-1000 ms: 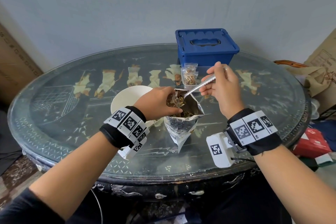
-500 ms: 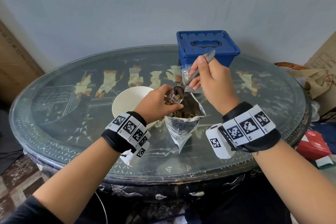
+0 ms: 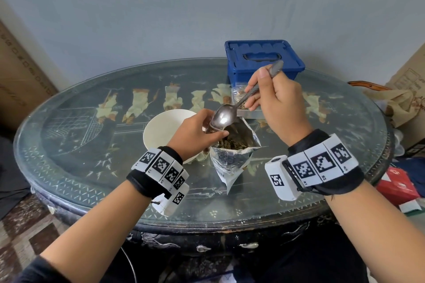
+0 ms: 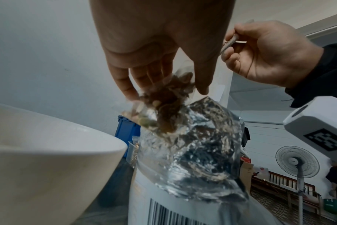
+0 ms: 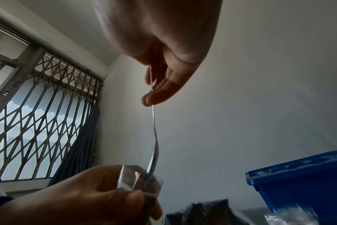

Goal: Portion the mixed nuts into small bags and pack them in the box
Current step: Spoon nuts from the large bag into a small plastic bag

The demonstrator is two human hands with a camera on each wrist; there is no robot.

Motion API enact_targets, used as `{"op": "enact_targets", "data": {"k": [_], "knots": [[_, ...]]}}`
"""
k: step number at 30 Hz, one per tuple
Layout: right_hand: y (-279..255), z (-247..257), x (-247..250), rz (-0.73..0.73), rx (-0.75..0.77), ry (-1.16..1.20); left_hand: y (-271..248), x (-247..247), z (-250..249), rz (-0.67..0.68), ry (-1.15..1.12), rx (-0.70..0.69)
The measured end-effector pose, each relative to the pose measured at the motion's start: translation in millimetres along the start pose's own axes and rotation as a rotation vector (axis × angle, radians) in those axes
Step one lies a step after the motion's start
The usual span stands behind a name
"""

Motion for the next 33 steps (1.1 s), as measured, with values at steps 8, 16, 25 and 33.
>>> {"op": "enact_targets", "data": {"k": [8,16,25,33], "knots": [[-2.5,-6.8,9.0,-0.043,-0.121,0.168,-13.8,5.2,5.7,-0.174,-0.098,0.012],[-14.4,-35.7,5.7,-0.044,-0.155,-0.049,-35.9,3.3,16.6,-0.328,-0.153,0.091],[-34.9,-65.3,-21.3,0.112,0.074,-0.353,-41.8,-9.9,16.4,-0.265,-0.106,0.092],[-44.2,-76.5,-33.0,0.176,-0.022,-0.348,-42.1,-14.2,17.4,-0.254,-0.099,0.108]]}}
Point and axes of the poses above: each hand's wrist, its own y-axis towards the middle knuckle, its own x-axis out of the back of the hand, z = x × y, the point moved 5 cm from there along y, towards the middle knuckle, and after that the axes turned 14 degrees about -x, right-handed, at the moved point
